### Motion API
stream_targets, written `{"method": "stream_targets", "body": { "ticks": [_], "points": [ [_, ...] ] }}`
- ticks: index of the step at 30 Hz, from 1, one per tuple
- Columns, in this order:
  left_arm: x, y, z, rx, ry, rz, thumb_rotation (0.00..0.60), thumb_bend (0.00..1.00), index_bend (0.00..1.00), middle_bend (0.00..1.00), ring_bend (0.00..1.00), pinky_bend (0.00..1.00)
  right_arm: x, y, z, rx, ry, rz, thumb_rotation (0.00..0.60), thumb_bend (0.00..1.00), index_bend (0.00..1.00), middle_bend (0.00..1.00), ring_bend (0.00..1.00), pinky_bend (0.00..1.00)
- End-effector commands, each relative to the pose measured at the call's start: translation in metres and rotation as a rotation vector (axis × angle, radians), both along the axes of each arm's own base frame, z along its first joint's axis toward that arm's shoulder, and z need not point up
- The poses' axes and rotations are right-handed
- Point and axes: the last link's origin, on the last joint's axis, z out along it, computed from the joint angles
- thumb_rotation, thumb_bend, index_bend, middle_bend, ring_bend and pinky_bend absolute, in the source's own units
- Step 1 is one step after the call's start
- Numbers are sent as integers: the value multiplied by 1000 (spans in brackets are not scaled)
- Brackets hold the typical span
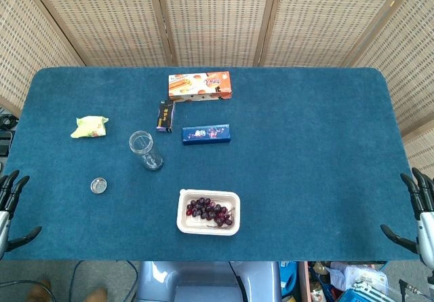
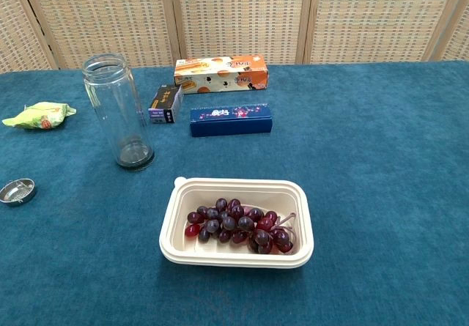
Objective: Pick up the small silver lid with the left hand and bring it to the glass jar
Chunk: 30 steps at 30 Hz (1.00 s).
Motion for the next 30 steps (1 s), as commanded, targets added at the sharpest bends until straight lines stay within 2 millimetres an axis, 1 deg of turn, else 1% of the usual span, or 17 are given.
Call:
{"method": "stream_targets", "body": {
  "ticks": [1, 5, 8, 10, 12, 14, 17, 19, 21, 24, 26, 30],
  "points": [
    [0, 0, 0, -2, 1, 0, 600, 165, 0, 0, 0, 0, 0, 0, 0, -1, -2, -1, 600, 0, 14, 0, 0, 0],
    [-1, 3, -5, -26, -5, 4, 600, 165, 0, 0, 0, 0, -1, 0, 1, 0, -8, -4, 600, 0, 14, 0, 0, 0],
    [-5, 16, -12, -68, -15, 16, 600, 166, 0, 0, 0, 0, -1, 0, 1, -3, -13, -4, 600, 0, 14, 0, 0, 0],
    [-7, 31, -18, -90, -30, 15, 600, 166, 12, 0, 0, 0, -1, -1, 1, -3, -16, -5, 600, 0, 14, 0, 0, 0],
    [-9, 49, -26, -113, -55, 12, 600, 166, 96, 0, 0, 0, -2, -1, 1, -1, -16, -7, 600, 0, 14, 0, 0, 0],
    [-13, 70, -40, -169, -69, 35, 600, 166, 249, 0, 0, 0, -3, -2, 2, -3, -17, -12, 600, 0, 14, 0, 0, 0],
    [-15, 95, -55, -206, -48, 49, 600, 165, 394, 0, 0, 0, -4, -4, 2, -4, -21, -20, 600, 0, 14, 0, 0, 0],
    [-17, 106, -62, -215, -48, 65, 600, 165, 429, 0, 0, 0, -5, -5, 1, -1, -20, -26, 600, 0, 14, 0, 0, 0],
    [-17, 111, -65, -216, -46, 75, 600, 168, 447, 0, 0, 0, -6, -5, 1, 2, -20, -28, 600, 0, 14, 0, 0, 0],
    [-19, 125, -76, -228, -46, 103, 600, 192, 468, 0, 0, 0, -7, -7, 0, 9, -21, -35, 600, 0, 14, 0, 0, 0],
    [-21, 131, -82, -232, -35, 118, 600, 238, 473, 0, 0, 0, -8, -8, 0, 10, -25, -39, 600, 0, 14, 0, 0, 0],
    [-24, 138, -92, -243, -31, 136, 600, 305, 490, 0, 0, 0, -9, -8, 0, 11, -28, -42, 600, 0, 14, 0, 0, 0]
  ]
}}
